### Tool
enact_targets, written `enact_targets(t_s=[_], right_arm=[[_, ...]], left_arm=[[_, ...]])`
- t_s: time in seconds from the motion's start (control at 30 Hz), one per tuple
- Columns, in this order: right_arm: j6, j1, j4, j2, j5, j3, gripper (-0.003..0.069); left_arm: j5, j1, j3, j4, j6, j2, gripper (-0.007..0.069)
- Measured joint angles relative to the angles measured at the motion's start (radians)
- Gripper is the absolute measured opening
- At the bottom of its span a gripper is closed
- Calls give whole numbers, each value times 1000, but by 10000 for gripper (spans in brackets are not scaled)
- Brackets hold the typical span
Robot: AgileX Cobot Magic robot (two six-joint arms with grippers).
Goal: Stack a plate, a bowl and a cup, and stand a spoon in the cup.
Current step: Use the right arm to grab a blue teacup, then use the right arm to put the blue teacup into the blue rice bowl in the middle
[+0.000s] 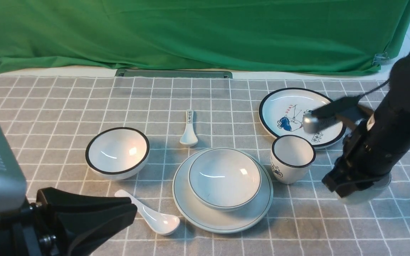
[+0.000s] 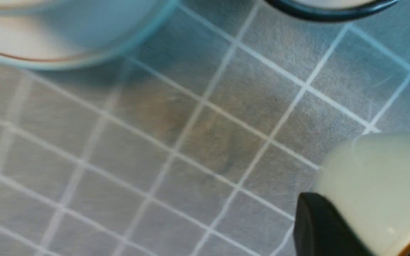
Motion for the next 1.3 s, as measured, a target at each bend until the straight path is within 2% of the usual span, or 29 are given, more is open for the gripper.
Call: enact_targets(t_s=[0.07,0.17,0.33,0.6,1.1,1.2,1.3], right_arm=[[21,55,-2,-36,6,-33,90],[31,218,3,-37,-1,-132,90],[51,347,-1,125,1,-301,90],[70,356,-51,394,26,-521,90],[94,356,-65,513,32,-556,95],[103,356,-65,514,32,-557,116],[107,356,-65,518,32,-557,183]], left_arm=[[5,0,0,5,0,0,9],[13,0,0,13,0,0,9],[34,0,0,14,0,0,9],[134,0,0,20,-3,0,9],[186,0,0,25,-51,0,9],[186,0,0,25,-53,0,9],[186,0,0,25,-78,0,9]])
